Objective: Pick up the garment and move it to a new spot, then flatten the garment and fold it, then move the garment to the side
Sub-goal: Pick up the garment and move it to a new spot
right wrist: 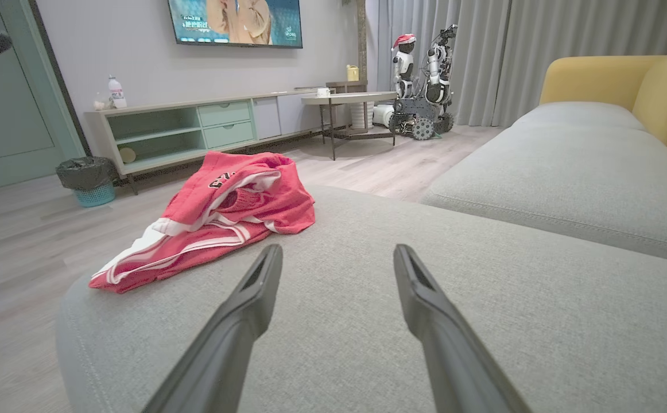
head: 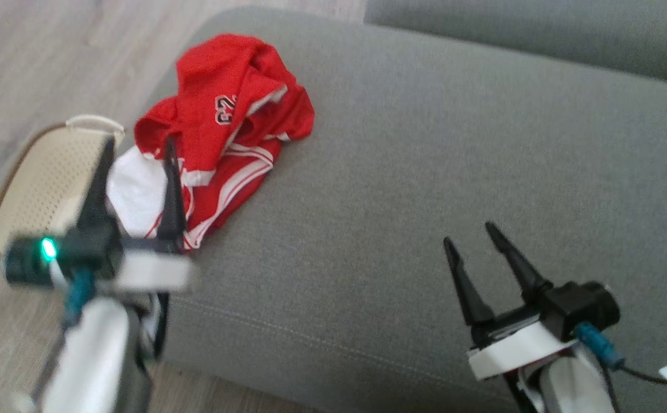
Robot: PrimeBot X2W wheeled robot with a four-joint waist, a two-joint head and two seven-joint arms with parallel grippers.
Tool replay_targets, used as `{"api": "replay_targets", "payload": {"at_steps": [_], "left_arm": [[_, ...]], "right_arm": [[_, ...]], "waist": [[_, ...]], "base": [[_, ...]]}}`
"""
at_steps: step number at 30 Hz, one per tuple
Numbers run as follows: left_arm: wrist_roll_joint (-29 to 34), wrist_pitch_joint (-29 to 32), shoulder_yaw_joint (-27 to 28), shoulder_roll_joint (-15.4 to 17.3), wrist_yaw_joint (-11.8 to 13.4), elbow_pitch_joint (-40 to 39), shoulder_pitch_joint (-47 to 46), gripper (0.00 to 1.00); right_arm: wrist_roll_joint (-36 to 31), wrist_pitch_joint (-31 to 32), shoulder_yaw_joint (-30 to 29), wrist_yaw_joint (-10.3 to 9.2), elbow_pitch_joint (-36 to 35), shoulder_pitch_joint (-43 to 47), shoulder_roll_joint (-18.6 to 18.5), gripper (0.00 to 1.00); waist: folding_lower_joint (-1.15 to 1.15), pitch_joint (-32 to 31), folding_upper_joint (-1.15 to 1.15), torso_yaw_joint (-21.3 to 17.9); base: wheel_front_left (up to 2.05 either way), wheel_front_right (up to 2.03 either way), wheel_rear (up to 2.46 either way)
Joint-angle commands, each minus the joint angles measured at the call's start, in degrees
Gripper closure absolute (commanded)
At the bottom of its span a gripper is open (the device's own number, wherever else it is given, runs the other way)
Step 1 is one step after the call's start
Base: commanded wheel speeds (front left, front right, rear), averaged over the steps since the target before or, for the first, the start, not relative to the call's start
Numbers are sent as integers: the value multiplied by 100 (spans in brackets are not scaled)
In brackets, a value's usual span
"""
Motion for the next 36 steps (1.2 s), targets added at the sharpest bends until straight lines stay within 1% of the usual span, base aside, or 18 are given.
{"api": "replay_targets", "payload": {"at_steps": [1, 4, 7, 11, 13, 15, 19, 22, 25, 28, 29, 32, 33, 34, 36], "left_arm": [[-68, -50, 280, 176, -118, -15, -594, 0], [-264, -50, 467, 302, -396, 523, -1405, 0], [-583, -38, 690, 365, -625, 1459, -2215, 0], [-985, 312, 853, 404, -910, 2635, -3317, 0], [-1052, 573, 844, 457, -1004, 3135, -3761, 0], [-1056, 839, 817, 540, -1042, 3636, -4145, 0], [-1000, 1205, 744, 643, -1009, 4475, -4693, 0], [-949, 1454, 657, 682, -1001, 5044, -4955, 0], [-881, 1677, 510, 691, -1086, 5553, -5115, 0], [-832, 1612, 417, 704, -1122, 5878, -5233, 0], [-832, 1612, 417, 704, -1122, 5878, -5233, 0], [-741, 1429, 276, 694, -1164, 6127, -5278, 0], [-714, 1361, 223, 694, -1201, 6203, -5284, 59], [-701, 1250, 190, 697, -1228, 6258, -5292, 100], [-653, 949, 134, 739, -1220, 6333, -5297, 100]], "right_arm": [[-21, -66, 107, 37, -230, -319, -105, 0], [-43, -66, 143, 37, -302, -521, -286, 0], [-1, -66, 184, 37, -416, -706, -452, 0], [30, -66, 215, 37, -557, -894, -724, 0], [38, -66, 176, 37, -611, -960, -829, 0], [54, -66, 144, 37, -667, -1006, -905, 0], [82, -66, 137, 37, -758, -1086, -1014, 0], [99, -66, 135, 37, -804, -1154, -1054, 0], [107, -66, 158, 37, -836, -1231, -1065, 0], [115, -66, 170, 37, -886, -1310, -1058, 0], [115, -66, 170, 37, -886, -1310, -1058, 0], [116, -66, 151, 37, -917, -1345, -1050, 0], [116, -66, 147, 37, -918, -1354, -1049, 0], [116, -66, 142, 37, -913, -1363, -1046, 0], [117, -66, 115, 37, -910, -1373, -1016, 0]], "waist": [[0, 431, 0, -165], [0, 845, 0, -299], [0, 1210, 0, -417], [0, 1646, 0, -523], [0, 1827, 0, -572], [0, 1984, 0, -614], [0, 2231, 0, -696], [0, 2364, 0, -753], [0, 2461, 0, -817], [0, 2537, 0, -873], [0, 2537, 0, -873], [0, 2577, 0, -901], [0, 2581, 0, -909], [0, 2576, 0, -917], [0, 2527, 0, -938]], "base": [[0, 0, 0], [0, 0, 0], [0, 0, 0], [0, 0, 0], [0, 0, 0], [0, 0, 0], [0, 0, 0], [0, 0, 0], [0, 0, 0], [0, 0, 0], [0, 0, 0], [0, 0, 0], [0, 0, 0], [0, 0, 0], [0, 0, 0]]}}
